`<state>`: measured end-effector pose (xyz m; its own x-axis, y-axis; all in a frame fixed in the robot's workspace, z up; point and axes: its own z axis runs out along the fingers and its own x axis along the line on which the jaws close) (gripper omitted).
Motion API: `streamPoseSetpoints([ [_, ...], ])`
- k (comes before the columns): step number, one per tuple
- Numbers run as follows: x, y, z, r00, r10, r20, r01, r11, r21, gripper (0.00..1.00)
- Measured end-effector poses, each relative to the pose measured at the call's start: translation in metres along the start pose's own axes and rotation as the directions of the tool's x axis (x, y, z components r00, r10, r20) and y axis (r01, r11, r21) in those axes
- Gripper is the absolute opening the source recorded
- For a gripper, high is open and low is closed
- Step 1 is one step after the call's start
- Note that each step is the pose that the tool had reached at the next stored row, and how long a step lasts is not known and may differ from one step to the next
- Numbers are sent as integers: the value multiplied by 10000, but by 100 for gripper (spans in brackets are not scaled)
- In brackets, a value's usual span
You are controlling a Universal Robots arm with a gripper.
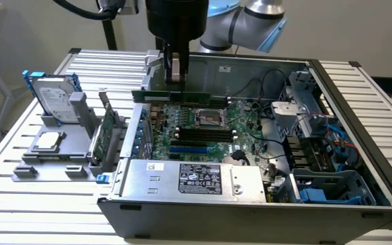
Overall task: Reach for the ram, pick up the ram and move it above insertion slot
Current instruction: 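Pick up the ram and move it above insertion slot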
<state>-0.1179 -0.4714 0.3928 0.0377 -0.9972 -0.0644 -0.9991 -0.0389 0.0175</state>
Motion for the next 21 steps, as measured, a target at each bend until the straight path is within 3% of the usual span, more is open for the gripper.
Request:
streamPoseSetpoints([
  [11,-339,-361,131,10000,0,-19,0,10000,-1,14],
  [21,-674,-646,240,10000,1,-85,-1,10000,-3,14],
])
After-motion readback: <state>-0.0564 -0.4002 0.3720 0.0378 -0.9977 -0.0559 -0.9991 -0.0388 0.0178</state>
